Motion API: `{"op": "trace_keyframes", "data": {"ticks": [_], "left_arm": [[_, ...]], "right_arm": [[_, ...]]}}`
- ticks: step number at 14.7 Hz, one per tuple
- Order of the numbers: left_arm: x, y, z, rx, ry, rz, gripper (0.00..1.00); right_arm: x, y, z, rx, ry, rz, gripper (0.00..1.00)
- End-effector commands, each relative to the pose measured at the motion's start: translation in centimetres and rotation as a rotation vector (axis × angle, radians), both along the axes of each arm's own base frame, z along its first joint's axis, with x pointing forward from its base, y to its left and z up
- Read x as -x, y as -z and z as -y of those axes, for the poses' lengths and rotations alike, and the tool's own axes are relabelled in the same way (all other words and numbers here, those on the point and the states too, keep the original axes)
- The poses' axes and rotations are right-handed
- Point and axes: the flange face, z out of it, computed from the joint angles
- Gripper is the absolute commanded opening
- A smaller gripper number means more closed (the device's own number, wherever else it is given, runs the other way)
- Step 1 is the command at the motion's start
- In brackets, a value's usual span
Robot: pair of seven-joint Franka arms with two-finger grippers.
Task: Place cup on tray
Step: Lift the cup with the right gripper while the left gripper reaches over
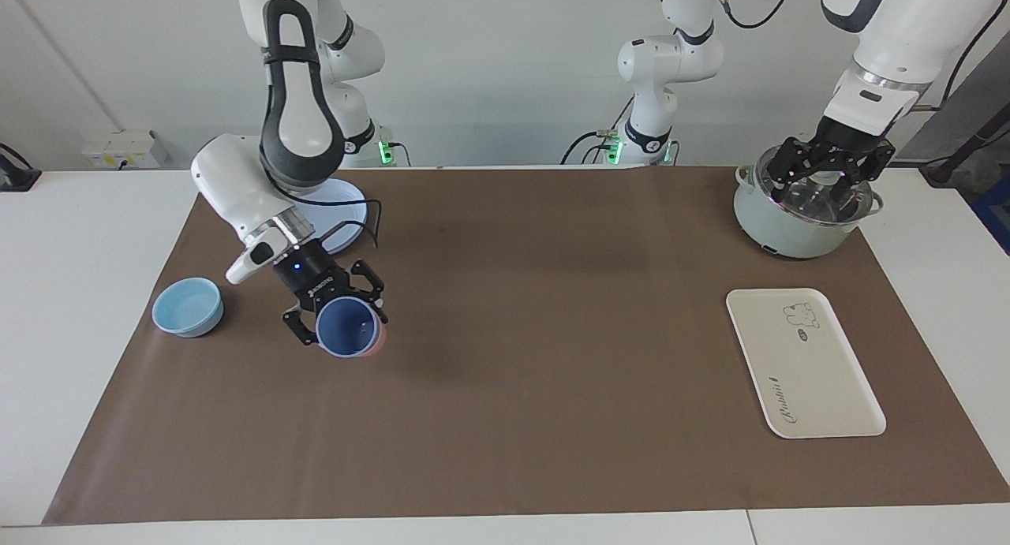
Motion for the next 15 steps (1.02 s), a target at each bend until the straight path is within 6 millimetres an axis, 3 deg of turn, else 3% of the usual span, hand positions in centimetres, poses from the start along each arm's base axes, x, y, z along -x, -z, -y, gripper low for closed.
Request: {"op": "trace_keyframes", "data": {"ticks": [1,4,7,12,15], "left_arm": [[0.8,-0.2,0.0,0.009,-0.018,0.003,1.0],[0.3,-0.1,0.9,0.094,-0.103,-0.001,1.0],[-2.4,0.4,4.0,0.21,-0.248,-0.005,0.98],[-9.6,2.1,13.4,0.373,-0.497,0.031,0.88],[-11.0,4.5,19.8,0.436,-0.573,0.071,0.82]], "right_arm": [[0.5,-2.1,-0.8,0.048,0.033,-0.039,0.0],[0.9,-3.2,-4.0,0.12,0.041,-0.088,0.0],[1.4,-4.2,-7.0,0.166,0.081,-0.121,0.0],[2.8,-4.3,-11.7,0.246,0.126,-0.15,0.0],[4.1,-3.8,-15.1,0.305,0.138,-0.154,0.0]]}}
